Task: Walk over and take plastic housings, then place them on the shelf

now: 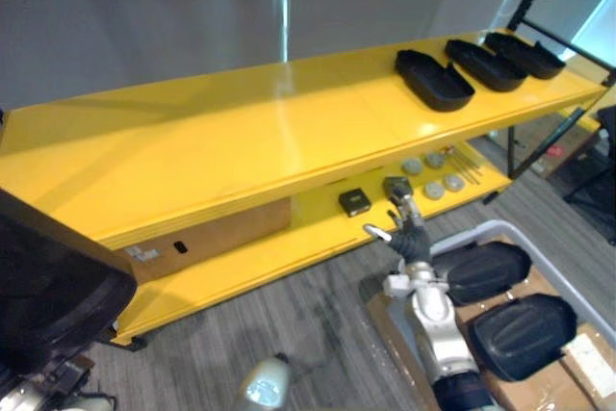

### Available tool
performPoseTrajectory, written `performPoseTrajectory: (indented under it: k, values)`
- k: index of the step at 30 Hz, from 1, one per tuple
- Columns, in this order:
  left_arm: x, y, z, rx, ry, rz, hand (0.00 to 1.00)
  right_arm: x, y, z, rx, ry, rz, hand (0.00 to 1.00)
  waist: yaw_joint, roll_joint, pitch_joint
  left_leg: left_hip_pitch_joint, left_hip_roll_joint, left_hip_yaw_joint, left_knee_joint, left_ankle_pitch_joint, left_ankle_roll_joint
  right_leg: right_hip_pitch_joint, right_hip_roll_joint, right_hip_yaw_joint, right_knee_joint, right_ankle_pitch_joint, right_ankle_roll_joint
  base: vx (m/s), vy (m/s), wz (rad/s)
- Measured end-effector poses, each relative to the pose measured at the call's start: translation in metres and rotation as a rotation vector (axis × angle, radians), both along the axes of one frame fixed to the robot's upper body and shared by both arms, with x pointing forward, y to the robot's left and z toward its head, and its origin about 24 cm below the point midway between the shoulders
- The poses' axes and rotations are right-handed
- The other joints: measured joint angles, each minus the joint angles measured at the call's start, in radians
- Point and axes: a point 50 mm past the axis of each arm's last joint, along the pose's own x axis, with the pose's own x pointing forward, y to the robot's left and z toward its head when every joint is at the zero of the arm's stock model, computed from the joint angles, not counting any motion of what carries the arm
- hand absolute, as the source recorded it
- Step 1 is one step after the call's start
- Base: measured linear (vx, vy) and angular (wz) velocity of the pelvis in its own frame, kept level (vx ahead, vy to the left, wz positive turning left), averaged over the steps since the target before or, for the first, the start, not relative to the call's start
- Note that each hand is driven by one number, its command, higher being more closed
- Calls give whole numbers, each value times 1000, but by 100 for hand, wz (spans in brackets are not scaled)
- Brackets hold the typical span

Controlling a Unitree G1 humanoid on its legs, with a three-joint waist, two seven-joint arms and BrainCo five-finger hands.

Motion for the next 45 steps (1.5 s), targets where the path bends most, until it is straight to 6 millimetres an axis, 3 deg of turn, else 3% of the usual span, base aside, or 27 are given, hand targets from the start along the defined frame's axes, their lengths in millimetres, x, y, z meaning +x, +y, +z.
performPoseTrajectory:
  k: [1,3,4,5,6,7,9,11,12,13,14,15,16,17,18,19,22,23,24,25,26,28,32,40,45]
  values:
    - [0,1,2,21,1,-12,100,0,-1,0,3,-1,-14,0,-4,0,0,1,0,-2,1,1,1,-27,-16,19,59,6,-9,-15,59,38]
    - [4,3,11,96,5,-53,100,0,-3,3,11,-24,-46,0,-10,0,8,28,8,-27,-1,3,25,-106,-36,147,226,69,-64,40,40,27]
    - [6,3,14,108,1,-61,100,1,-3,4,13,-36,-46,0,-11,9,15,40,14,-35,-2,-2,32,-117,-31,175,246,46,-71,80,8,19]
    - [11,4,17,119,-20,-72,100,3,-4,9,4,-60,-49,0,-17,12,17,53,25,-54,-2,-8,35,-145,5,220,248,-74,-57,78,-1,15]
    - [15,3,19,115,-51,-77,100,7,-8,16,-2,-95,-62,0,-27,15,17,53,37,-69,-4,-10,34,-187,56,272,198,-134,-57,60,-14,22]
    - [17,4,20,110,-63,-82,100,8,-12,21,-8,-117,-76,0,-36,18,19,48,39,-80,-4,-11,33,-208,82,304,156,-144,-64,6,-33,38]
    - [34,6,22,98,-87,-116,100,8,-30,38,-38,-188,-136,0,-75,39,31,29,39,-138,-2,-14,28,-288,163,485,41,-142,-68,-19,-86,68]
    - [47,4,25,109,-86,-183,100,4,-45,45,-65,-215,-178,0,-110,50,39,12,33,-198,-2,-19,19,-290,215,621,-62,-146,-69,-33,-122,103]
    - [52,1,29,126,-91,-216,100,1,-50,47,-67,-223,-197,0,-123,39,35,-1,21,-214,-4,-23,13,-282,227,669,-102,-168,-72,16,-160,145]
    - [59,-3,39,178,-106,-270,100,-5,-56,51,-57,-243,-235,0,-144,-31,31,-36,-35,-187,99,-39,21,-276,195,738,-136,-248,-68,63,-203,163]
    - [67,-13,41,188,-121,-339,100,-16,-71,63,-94,-283,-278,0,-173,11,53,-88,-15,-101,357,-121,57,-273,230,725,-45,-221,-31,102,-217,180]
    - [69,-19,43,201,-119,-380,100,-28,-78,68,-117,-301,-302,0,-179,55,52,-63,28,-70,350,-218,38,-260,263,693,20,-220,-21,54,-331,172]
    - [68,-24,49,227,-128,-413,100,-39,-81,66,-119,-294,-320,0,-173,19,47,-33,20,-79,308,-269,-24,-286,236,675,129,-248,-2,63,-277,111]
    - [67,-27,50,226,-126,-423,100,-41,-81,66,-122,-291,-312,0,-174,5,35,-35,27,-76,288,-266,-23,-285,232,659,128,-252,-6,131,-341,91]
    - [66,-32,55,228,-146,-445,100,-42,-82,75,-115,-330,-294,0,-169,-9,19,-42,53,-79,261,-242,-42,-275,243,620,115,-247,-14,201,-273,72]
    - [65,-35,60,229,-172,-462,100,-38,-80,88,-96,-397,-271,0,-169,-6,17,-55,68,-80,236,-206,-67,-278,250,583,116,-247,-18,191,-271,73]
    - [71,-42,58,214,-164,-513,100,-31,-79,97,-74,-443,-256,0,-178,-11,17,-35,81,-57,123,-101,-55,-300,253,578,163,-226,-1,168,-232,66]
    - [72,-42,59,214,-170,-515,100,-29,-80,97,-79,-444,-254,0,-179,6,23,-30,108,-50,85,-71,-54,-376,268,586,276,-177,-8,44,-155,39]
    - [78,-42,58,198,-191,-511,100,-26,-83,105,-92,-474,-257,0,-186,41,42,-26,150,-31,46,-40,-67,-418,270,583,205,-241,-60,32,-114,35]
    - [83,-40,58,188,-198,-507,100,-26,-84,107,-96,-481,-261,0,-186,36,45,-18,148,9,21,-25,-76,-387,245,581,37,-171,-60,49,-148,47]
    - [92,-40,52,152,-189,-506,100,-25,-88,108,-106,-485,-270,0,-208,52,63,13,172,46,-21,-32,-89,-347,240,545,-42,-43,-35,70,-139,50]
    - [99,-42,43,127,-133,-518,100,-29,-95,105,-104,-471,-299,0,-236,57,64,54,206,126,-75,-10,-105,-324,245,529,-59,-41,-37,85,-122,27]
    - [104,-44,38,121,-90,-521,100,-37,-103,98,-91,-448,-333,0,-246,55,68,98,195,178,-106,0,-102,-309,230,555,-63,-41,-37,35,31,-19]
    - [101,-43,27,128,-4,-503,100,-50,-100,75,-54,-368,-381,0,-266,55,66,146,168,220,-164,6,-85,-255,199,557,-124,-31,-21,-6,43,-3]
    - [100,-45,23,122,18,-518,100,-53,-100,73,-73,-371,-400,0,-274,53,49,163,157,225,-186,15,-85,-239,189,556,-144,-24,-14,27,13,1]
